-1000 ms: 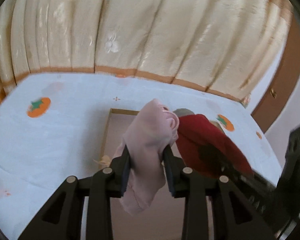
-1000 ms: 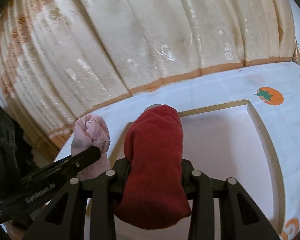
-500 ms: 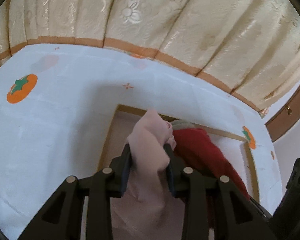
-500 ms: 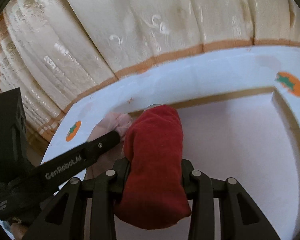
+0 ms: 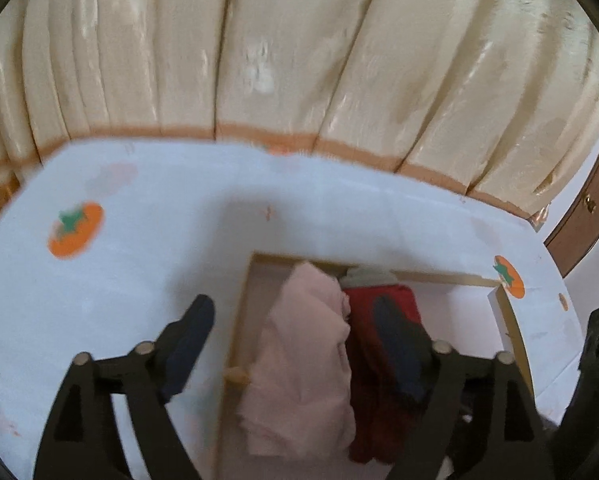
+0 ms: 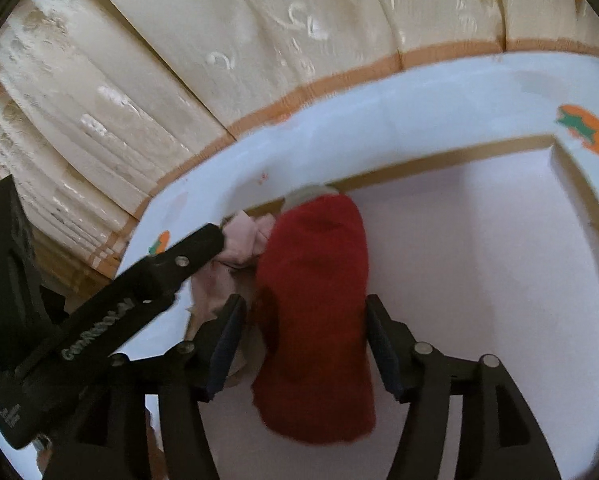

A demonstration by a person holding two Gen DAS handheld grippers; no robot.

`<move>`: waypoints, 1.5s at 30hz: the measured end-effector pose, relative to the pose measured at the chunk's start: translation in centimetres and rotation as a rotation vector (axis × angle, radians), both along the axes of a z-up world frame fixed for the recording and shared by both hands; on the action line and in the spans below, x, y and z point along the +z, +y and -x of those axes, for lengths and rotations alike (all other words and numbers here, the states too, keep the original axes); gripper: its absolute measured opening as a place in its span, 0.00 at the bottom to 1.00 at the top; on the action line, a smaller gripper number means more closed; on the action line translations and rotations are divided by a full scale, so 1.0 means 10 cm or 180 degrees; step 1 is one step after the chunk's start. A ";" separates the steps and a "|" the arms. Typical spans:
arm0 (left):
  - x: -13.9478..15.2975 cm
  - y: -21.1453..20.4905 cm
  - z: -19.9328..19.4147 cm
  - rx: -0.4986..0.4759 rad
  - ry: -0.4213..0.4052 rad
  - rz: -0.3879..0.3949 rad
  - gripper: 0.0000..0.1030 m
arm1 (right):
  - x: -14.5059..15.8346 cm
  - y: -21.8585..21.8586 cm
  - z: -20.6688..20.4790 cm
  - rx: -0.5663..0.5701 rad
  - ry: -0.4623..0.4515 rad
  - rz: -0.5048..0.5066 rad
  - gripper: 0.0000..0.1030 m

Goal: Take underwear out of drawer
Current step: 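Lower the pink and red garments into the tray and open both tools, then move both open tools back down toward the drawer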

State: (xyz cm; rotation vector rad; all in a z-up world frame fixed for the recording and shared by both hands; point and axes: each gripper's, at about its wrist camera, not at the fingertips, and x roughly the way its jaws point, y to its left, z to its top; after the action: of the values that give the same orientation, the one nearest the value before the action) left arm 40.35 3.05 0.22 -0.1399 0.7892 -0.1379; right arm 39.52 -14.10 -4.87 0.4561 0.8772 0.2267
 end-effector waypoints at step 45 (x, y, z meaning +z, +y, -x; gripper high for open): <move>-0.36 -0.18 2.88 -0.0775 -0.0010 -0.0329 0.92 | 0.27 -0.49 2.96 0.0335 -0.0540 0.0033 0.62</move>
State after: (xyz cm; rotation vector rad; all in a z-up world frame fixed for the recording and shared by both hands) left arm 11.53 1.26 -3.39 0.0549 0.8069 -0.3267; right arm 9.87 -18.95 -2.16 0.3757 0.7364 0.3523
